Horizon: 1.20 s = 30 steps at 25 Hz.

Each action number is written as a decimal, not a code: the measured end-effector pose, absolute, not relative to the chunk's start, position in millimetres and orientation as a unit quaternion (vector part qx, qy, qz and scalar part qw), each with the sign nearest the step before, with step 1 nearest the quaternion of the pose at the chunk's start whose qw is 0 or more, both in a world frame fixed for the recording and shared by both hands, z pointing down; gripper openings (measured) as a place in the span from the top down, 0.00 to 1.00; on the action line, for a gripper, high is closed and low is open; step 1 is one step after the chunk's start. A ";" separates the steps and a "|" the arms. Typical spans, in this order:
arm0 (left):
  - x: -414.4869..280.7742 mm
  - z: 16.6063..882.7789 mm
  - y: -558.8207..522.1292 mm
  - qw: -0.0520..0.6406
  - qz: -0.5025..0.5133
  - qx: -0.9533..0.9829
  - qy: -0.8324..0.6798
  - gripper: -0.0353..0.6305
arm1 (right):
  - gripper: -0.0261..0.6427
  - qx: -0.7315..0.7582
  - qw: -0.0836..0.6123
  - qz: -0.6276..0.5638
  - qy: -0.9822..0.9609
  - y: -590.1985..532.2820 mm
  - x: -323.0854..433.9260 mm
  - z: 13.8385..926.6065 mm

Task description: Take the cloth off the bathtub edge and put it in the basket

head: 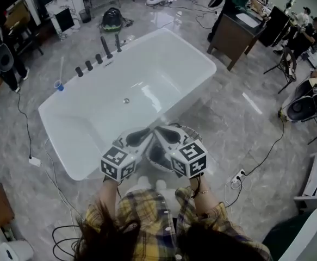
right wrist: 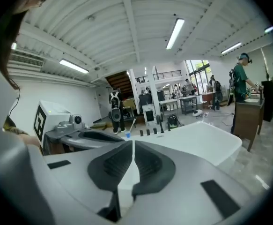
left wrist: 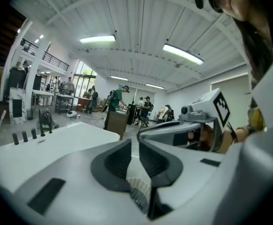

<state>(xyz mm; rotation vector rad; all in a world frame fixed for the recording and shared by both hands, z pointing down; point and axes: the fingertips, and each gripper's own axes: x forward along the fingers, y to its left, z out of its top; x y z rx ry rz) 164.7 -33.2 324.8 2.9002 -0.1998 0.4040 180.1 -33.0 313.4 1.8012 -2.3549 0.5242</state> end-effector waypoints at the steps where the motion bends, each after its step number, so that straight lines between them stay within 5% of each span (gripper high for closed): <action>1: 157.0 315.8 -32.2 0.099 0.128 0.984 -0.074 0.86 | 0.92 0.595 0.055 0.162 -0.786 -32.6 172.6 301.4; 9: 124.7 257.9 -18.8 0.066 0.081 0.990 -0.091 0.89 | 0.94 0.581 0.014 0.093 -0.808 -23.1 144.9 234.1; 15: 114.3 225.8 -21.8 0.102 0.000 0.990 -0.098 0.91 | 0.94 0.578 0.005 0.082 -0.812 -21.3 140.3 223.2; 30: 130.1 202.3 -23.8 0.084 -0.028 0.990 -0.110 0.92 | 0.94 0.574 0.035 0.073 -0.815 -15.5 155.6 216.9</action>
